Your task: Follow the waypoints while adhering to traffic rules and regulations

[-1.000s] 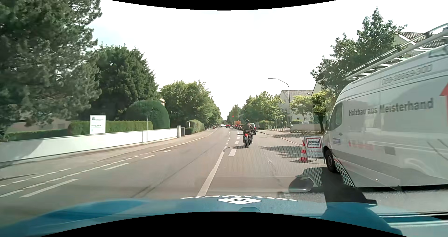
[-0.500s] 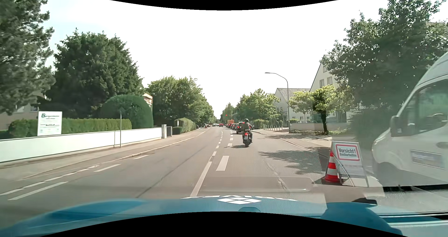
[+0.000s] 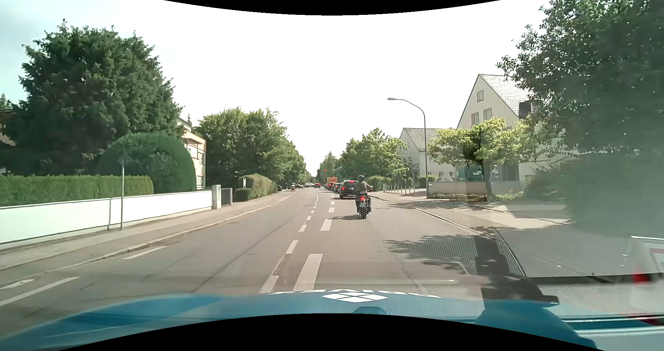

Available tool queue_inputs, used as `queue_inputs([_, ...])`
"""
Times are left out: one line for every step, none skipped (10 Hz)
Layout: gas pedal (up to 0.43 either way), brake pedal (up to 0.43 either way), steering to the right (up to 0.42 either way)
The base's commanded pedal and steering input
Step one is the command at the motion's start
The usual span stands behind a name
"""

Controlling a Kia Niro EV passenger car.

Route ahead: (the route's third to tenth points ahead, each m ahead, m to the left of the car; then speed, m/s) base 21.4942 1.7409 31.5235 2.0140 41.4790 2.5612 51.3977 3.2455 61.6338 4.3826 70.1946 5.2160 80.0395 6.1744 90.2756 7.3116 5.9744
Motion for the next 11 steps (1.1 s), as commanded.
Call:
queue_inputs([0.0, 0.116, 0.042])
queue_inputs([0.0, 0.116, 0.042])
queue_inputs([0.0, 0.11, 0.042])
queue_inputs([0.0, 0.11, 0.042])
queue_inputs([0.0, 0.11, 0.042])
queue_inputs([0.0, 0.104, 0.041])
queue_inputs([0.0, 0.104, 0.041])
queue_inputs([0.0, 0.104, 0.041])
queue_inputs([0.0, 0.104, 0.037])
queue_inputs([0.0, 0.104, 0.031])
queue_inputs([0.0, 0.104, 0.029])
